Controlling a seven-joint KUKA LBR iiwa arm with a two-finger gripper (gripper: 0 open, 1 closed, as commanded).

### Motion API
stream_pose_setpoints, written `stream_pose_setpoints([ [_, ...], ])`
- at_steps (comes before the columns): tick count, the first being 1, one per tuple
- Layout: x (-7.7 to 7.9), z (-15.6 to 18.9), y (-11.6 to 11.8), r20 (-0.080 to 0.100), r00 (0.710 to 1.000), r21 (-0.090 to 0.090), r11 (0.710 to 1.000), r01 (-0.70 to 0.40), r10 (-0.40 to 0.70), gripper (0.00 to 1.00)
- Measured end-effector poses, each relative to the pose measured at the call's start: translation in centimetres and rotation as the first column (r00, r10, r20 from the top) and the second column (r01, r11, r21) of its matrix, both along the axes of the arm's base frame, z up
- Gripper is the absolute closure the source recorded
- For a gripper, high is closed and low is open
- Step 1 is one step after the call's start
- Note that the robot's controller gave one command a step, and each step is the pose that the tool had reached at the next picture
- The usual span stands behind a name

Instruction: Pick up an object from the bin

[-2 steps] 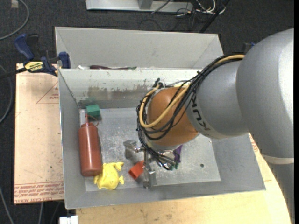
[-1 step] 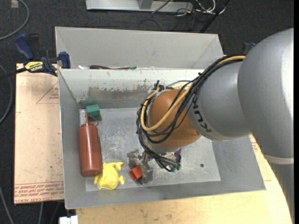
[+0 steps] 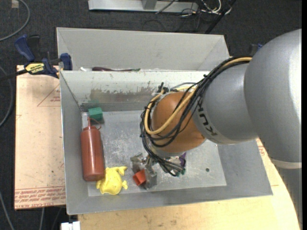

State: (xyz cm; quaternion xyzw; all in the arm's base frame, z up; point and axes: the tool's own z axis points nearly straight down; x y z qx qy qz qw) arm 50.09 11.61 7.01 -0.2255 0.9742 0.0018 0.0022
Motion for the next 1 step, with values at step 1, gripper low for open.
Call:
stream_pose_setpoints([
  [1, 0.0, 0.0, 0.0, 0.0, 1.0, 0.0, 1.0, 0.0, 0.0, 1.0],
])
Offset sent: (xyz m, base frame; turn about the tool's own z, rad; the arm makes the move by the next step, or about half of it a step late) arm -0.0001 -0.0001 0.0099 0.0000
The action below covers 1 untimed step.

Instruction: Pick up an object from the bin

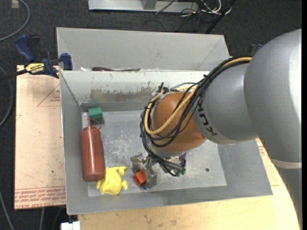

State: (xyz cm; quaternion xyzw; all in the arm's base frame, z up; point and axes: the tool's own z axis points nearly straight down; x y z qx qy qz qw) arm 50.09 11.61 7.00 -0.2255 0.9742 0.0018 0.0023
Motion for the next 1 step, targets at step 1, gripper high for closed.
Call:
stream_pose_setpoints([
  [1, -0.06, 0.2, 0.0, -0.002, 1.0, 0.0, 1.0, 0.001, -0.001, 1.0],
])
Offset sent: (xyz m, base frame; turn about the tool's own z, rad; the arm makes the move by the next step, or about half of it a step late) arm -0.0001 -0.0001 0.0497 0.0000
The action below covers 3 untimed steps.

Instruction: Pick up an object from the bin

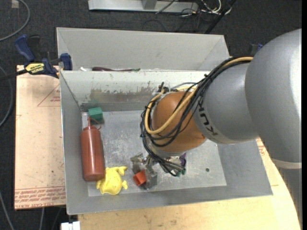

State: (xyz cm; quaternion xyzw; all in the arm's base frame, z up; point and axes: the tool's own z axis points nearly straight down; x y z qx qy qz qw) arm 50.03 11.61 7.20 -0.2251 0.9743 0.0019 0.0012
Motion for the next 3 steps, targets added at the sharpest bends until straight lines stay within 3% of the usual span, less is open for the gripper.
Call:
stream_pose_setpoints([
  [3, -0.1, 4.8, 0.1, -0.001, 1.0, 0.001, 1.0, 0.001, -0.001, 1.0],
])
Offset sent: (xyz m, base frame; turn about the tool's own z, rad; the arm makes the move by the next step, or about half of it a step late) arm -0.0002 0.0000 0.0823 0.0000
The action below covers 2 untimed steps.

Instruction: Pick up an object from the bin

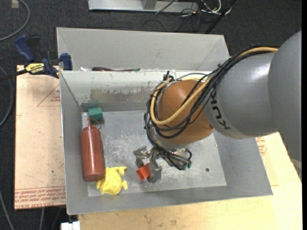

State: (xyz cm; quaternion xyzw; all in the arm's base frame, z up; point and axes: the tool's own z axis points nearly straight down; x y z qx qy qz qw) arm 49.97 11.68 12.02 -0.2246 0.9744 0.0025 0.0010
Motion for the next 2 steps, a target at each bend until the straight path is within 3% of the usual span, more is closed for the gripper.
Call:
stream_pose_setpoints([
  [2, 0.1, 1.98, 0.04, 0.003, 1.0, 0.001, 1.0, 0.0, 0.0, 1.0],
])
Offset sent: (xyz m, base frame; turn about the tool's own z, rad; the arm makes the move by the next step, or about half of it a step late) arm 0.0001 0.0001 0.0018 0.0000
